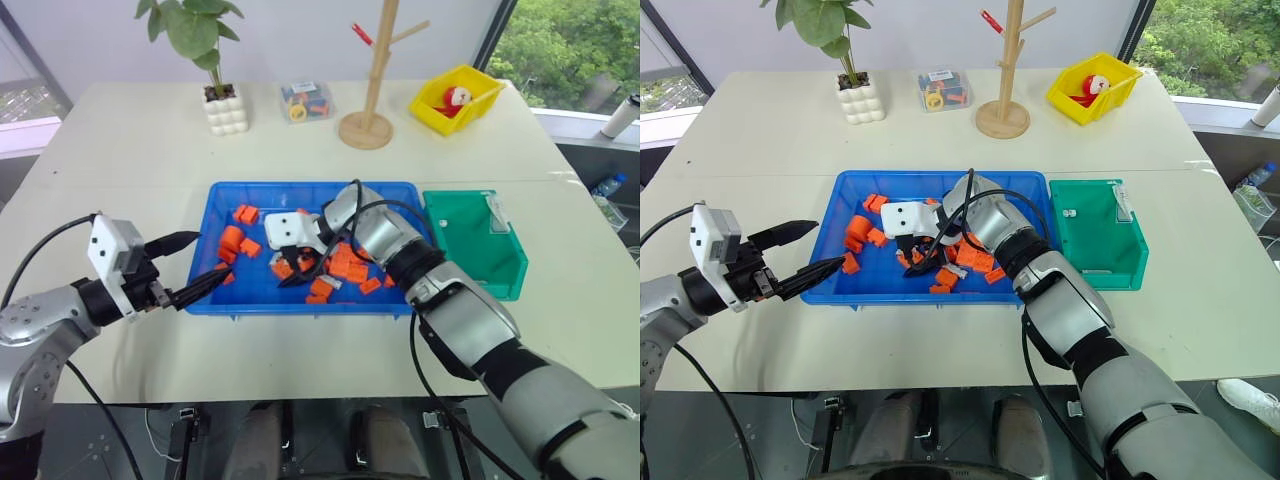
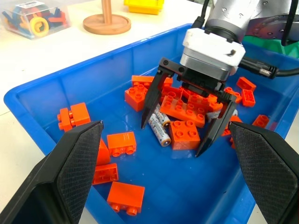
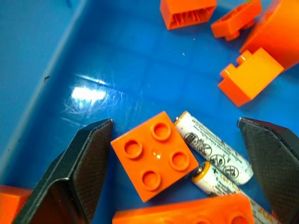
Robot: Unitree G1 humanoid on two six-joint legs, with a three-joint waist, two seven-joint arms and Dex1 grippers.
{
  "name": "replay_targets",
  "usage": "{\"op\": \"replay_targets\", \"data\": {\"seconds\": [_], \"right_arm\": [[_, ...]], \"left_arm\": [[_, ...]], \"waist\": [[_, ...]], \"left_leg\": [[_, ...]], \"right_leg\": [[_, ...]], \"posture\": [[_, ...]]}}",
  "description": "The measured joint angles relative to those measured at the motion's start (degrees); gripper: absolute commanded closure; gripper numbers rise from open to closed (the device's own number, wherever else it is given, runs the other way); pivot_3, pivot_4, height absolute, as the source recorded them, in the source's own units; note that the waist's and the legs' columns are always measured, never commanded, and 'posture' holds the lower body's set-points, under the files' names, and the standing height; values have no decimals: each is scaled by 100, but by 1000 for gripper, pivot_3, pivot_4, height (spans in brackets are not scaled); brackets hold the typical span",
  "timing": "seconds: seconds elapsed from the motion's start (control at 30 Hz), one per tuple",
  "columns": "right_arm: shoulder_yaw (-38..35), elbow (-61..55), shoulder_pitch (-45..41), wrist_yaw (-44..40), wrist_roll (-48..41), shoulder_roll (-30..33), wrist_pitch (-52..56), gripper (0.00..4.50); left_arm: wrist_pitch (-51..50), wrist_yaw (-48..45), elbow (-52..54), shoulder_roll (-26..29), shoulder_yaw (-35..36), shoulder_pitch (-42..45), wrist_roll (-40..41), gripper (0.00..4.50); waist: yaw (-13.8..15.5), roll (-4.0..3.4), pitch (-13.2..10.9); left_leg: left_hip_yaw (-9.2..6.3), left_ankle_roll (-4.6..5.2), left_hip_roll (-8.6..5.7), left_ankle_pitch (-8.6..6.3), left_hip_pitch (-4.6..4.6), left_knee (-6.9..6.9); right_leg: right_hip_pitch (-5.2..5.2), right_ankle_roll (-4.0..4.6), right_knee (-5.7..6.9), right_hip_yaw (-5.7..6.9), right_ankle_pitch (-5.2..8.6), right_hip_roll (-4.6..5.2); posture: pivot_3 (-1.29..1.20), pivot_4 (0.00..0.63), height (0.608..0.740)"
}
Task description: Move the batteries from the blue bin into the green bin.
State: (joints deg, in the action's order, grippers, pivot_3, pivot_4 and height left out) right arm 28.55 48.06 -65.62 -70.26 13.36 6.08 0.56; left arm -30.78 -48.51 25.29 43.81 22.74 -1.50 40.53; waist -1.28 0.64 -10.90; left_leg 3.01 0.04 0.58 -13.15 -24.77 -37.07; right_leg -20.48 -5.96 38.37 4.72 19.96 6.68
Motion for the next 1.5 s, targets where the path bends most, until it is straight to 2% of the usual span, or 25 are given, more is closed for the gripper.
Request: {"op": "replay_targets", "data": {"seconds": [0.33, 0.53, 1.1, 1.2, 1.43, 1.5], "right_arm": [[-264, 229, -212, 363, -115, -402, 744, 57], [-711, 55, -202, 638, -463, -487, 1536, 57], [-422, 755, -196, 1231, -61, -557, 741, 57], [-406, 961, -289, 1360, 4, -598, 536, 803], [-405, 1113, -299, 1245, 41, -661, 397, 4316], [-410, 1110, -300, 1188, 46, -657, 400, 4432]], "left_arm": [[-1, 7, 0, 1, -2, -13, -6, 0], [-8, 3, 0, 24, 6, -56, -1, 0], [8, 21, -38, 24, -121, 37, -9, 0], [8, 24, -37, 24, -118, 22, -8, 0], [8, 61, -31, 24, -113, 0, -6, 0], [8, 71, -20, 24, -108, -2, -3, 0]], "waist": [[9, -1, -1], [2, -1, -1], [-29, 0, -1], [-43, 0, 0], [-104, 0, 0], [-112, 0, 0]], "left_leg": [[0, 0, 0, 0, 0, 2], [0, 0, 0, 0, 0, 5], [1, -1, 0, 0, 0, 6], [0, -1, 0, 0, 0, 6], [-2, -1, 0, 0, 0, 6], [-2, -1, 0, 0, 0, 6]], "right_leg": [[0, 0, -1, 0, 0, 0], [-1, 1, -1, 0, -1, 1], [-3, 1, 0, -1, -1, -1], [-2, 1, 0, -1, -1, -1], [-2, 2, 3, -1, -1, -1], [-2, 2, 4, 0, -1, -1]], "posture": [[0, 150, 739], [0, 150, 739], [0, 150, 739], [0, 150, 739], [0, 150, 739], [0, 150, 739]]}}
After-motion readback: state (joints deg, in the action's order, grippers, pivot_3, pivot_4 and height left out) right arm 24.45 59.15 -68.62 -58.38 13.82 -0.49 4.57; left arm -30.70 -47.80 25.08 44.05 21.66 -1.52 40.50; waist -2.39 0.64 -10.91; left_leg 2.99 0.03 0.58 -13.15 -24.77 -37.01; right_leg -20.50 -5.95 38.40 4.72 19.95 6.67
